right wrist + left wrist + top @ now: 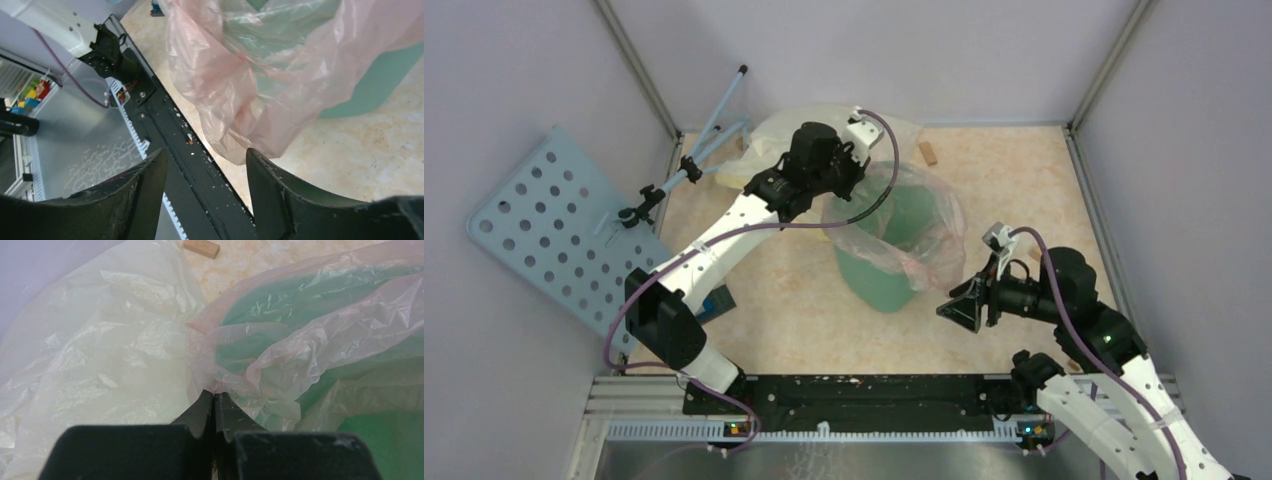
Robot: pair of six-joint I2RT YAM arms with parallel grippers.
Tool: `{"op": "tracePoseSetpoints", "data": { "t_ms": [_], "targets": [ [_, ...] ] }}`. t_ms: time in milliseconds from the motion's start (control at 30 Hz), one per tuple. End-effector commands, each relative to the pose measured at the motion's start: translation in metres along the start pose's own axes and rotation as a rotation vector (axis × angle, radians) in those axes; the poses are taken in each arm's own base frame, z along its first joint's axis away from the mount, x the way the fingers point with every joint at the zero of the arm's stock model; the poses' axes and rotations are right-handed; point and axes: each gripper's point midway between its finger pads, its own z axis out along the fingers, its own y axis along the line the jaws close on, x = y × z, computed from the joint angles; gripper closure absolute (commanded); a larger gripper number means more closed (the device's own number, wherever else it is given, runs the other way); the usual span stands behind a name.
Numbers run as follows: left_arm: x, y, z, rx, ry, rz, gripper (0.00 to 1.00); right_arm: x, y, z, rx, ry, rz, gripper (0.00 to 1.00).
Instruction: Put the trash bags into the trash bin
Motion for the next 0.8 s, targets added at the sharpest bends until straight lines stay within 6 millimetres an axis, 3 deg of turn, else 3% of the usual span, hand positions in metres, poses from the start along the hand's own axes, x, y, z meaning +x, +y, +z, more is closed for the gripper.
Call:
{"op": "tracePoseSetpoints", "data": {
  "t_ms": [0, 67, 167, 333, 433, 633, 767],
  "targets": [
    [-0.002, 0.007, 0.006, -0.014, -0.01, -0.004, 1.0, -0.007, -0.008, -0.007, 0.099, -0.015, 0.051, 0.39],
    [0.002, 0.007, 0.008, -0.01, 0.002, -0.005, 1.0, -0.021, -0.011, -0.014, 0.154, -0.055, 0.053, 0.33],
    [0.003, 0.005, 0.008, -0.008, 0.01, -0.014, 1.0, -0.044, -0.016, -0.031, 0.258, -0.118, 0.063, 0.15],
    [0.002, 0.005, 0.004, -0.012, 0.006, -0.039, 1.0, -0.082, -0.018, -0.064, 0.404, -0.206, 0.03, 0.12],
    [0.004, 0.005, 0.004, -0.015, 0.011, -0.046, 1.0, -0.103, -0.006, -0.076, 0.393, -0.254, -0.027, 0.12],
    [0.009, 0.004, 0.004, -0.016, 0.031, -0.058, 1.0, -0.123, 0.033, -0.07, 0.183, -0.273, -0.188, 0.16],
    [0.007, 0.004, 0.0, -0.015, 0.023, -0.06, 1.0, -0.136, 0.054, -0.055, 0.039, -0.249, -0.245, 0.21]
  ]
}}
